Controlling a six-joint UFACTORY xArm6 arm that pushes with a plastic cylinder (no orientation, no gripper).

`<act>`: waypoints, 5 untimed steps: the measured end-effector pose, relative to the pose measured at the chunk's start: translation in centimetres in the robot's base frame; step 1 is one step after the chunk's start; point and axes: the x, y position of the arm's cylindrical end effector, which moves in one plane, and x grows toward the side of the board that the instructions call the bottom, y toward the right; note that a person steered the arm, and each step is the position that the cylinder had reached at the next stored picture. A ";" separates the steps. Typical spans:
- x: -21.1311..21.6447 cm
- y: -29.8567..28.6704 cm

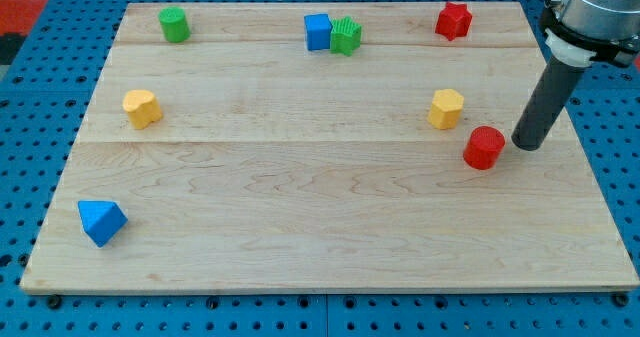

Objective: Push the red circle towards left

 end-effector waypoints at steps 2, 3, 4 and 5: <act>0.6 -4.5; 0.6 -5.0; 0.6 -8.8; 0.9 -12.9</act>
